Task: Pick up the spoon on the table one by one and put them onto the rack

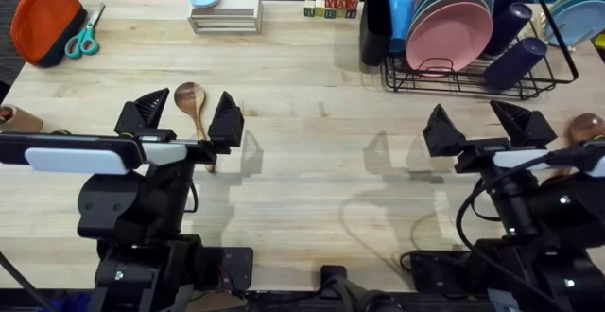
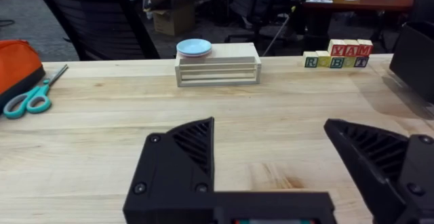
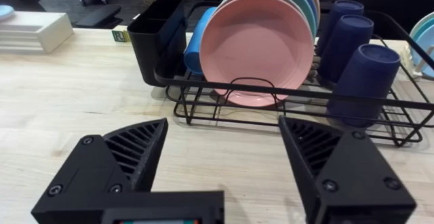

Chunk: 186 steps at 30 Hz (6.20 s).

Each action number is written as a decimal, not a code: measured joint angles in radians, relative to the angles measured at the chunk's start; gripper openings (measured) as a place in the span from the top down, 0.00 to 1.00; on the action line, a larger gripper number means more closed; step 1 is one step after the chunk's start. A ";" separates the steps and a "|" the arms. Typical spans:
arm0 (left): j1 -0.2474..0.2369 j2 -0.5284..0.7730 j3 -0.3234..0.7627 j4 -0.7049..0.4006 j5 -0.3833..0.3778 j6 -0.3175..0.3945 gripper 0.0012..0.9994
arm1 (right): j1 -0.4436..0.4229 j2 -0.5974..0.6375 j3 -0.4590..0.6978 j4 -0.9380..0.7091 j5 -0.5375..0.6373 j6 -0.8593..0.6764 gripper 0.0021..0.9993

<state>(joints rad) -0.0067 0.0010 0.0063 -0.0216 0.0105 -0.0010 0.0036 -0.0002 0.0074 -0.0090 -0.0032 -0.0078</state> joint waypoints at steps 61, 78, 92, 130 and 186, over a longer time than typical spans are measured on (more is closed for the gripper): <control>0.000 1.001 1.323 -1.068 -0.013 0.002 0.01 | 0.000 1.107 1.394 -1.014 0.006 -0.067 0.00; 0.000 1.001 1.323 -1.092 -0.012 0.002 0.01 | -0.233 1.044 1.402 -1.065 0.153 0.032 0.00; 0.000 1.001 1.323 -1.094 -0.012 0.002 0.01 | -0.613 1.006 1.402 -1.078 0.201 0.057 0.00; 0.000 1.001 1.323 -1.072 -0.012 0.002 0.01 | -0.695 1.228 1.323 -0.992 0.369 0.139 0.00; 0.000 1.001 1.323 -1.075 -0.012 0.002 0.01 | -0.824 1.727 1.045 -0.452 0.181 0.143 0.00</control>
<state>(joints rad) -0.0071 1.0023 1.3296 -1.0968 -0.0017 0.0006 -0.8205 1.7271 1.0528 -0.4612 0.1777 0.1352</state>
